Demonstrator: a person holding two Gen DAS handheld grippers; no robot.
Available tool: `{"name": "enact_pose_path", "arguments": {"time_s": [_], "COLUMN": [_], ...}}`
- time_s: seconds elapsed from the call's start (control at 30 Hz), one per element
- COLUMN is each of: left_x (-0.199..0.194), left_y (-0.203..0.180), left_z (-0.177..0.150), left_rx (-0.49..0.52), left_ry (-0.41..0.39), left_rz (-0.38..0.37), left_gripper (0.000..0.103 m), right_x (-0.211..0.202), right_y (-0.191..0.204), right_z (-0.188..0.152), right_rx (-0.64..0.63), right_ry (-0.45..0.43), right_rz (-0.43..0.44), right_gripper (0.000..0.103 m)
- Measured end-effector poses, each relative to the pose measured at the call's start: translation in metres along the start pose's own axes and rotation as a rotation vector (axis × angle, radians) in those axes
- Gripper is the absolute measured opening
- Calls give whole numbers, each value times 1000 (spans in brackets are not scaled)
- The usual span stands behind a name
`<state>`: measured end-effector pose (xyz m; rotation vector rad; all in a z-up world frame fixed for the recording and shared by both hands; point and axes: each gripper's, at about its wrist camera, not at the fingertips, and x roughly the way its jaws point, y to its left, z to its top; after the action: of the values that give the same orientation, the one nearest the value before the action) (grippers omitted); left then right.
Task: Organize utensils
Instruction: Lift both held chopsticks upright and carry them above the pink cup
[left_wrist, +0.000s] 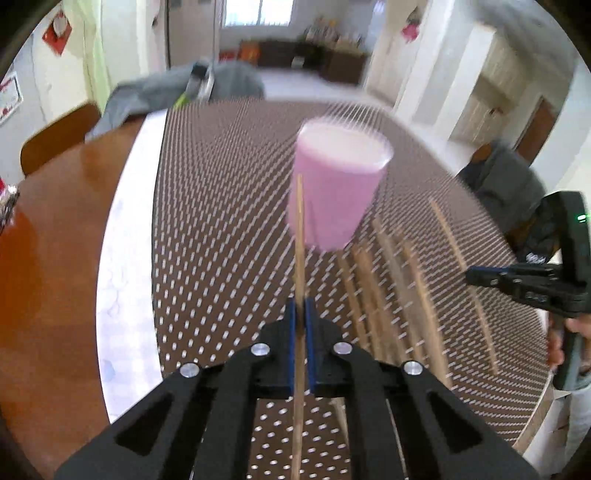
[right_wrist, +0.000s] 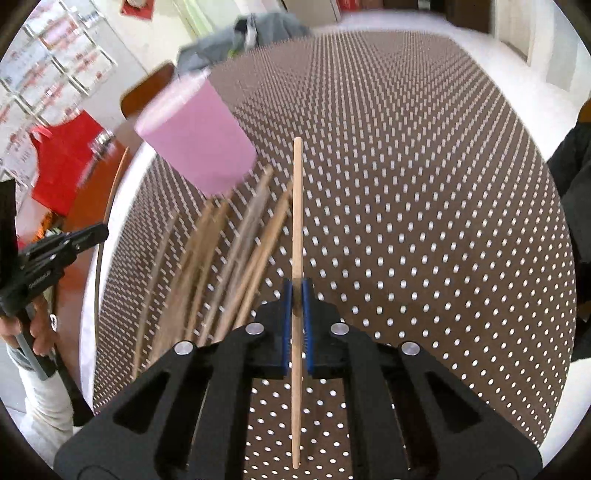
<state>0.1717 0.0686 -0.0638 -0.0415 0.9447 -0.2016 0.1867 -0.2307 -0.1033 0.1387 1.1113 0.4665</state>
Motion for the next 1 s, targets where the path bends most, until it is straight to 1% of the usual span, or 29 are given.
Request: {"name": "enact_pose_path", "arguments": {"time_s": [0.07, 0.17, 0.23, 0.33, 0.4, 0.47, 0.53, 0.57, 0.6, 0.63, 0.8, 0.87, 1.0], "left_x": [-19, -36, -46, -55, -57, -56, -56, -57, -57, -57, -54, -51, -49], "left_y": [-9, -19, -24, -33, -36, -39, -40, -41, -42, -44, -47, -50, -48], "left_z": [5, 14, 25, 43, 51, 62, 68, 71, 75, 79, 97, 103, 106], "left_rx": [10, 22, 22, 23, 2, -16, -28, -31, -35, -37, -48, -44, -75], "left_ry": [-82, -168, -241, -350, -395, -458, -501, -532, -580, -610, -682, -739, -813], "left_rz": [-33, -59, -77, -75, -89, -84, -88, -80, -66, -63, -41, -11, -15], "left_gripper": [5, 5, 5, 5, 5, 5, 5, 5, 5, 5, 5, 5, 6], "right_x": [-14, -36, -51, -66, -74, -77, -75, -75, -76, -76, -72, -70, -66], "right_y": [2, 8, 14, 29, 41, 51, 57, 63, 68, 72, 87, 89, 95], "right_z": [2, 8, 15, 29, 39, 43, 52, 51, 55, 61, 85, 89, 101], "right_rx": [-9, -27, -47, -79, -87, -87, -83, -82, -84, -94, -93, -77, -62], "right_ry": [-59, -143, -206, -317, -393, -460, -509, -531, -551, -583, -710, -748, -843], "right_rz": [29, 70, 89, 111, 124, 142, 162, 172, 177, 168, 139, 148, 147], "right_gripper": [6, 6, 6, 6, 6, 6, 6, 6, 6, 6, 6, 6, 6]}}
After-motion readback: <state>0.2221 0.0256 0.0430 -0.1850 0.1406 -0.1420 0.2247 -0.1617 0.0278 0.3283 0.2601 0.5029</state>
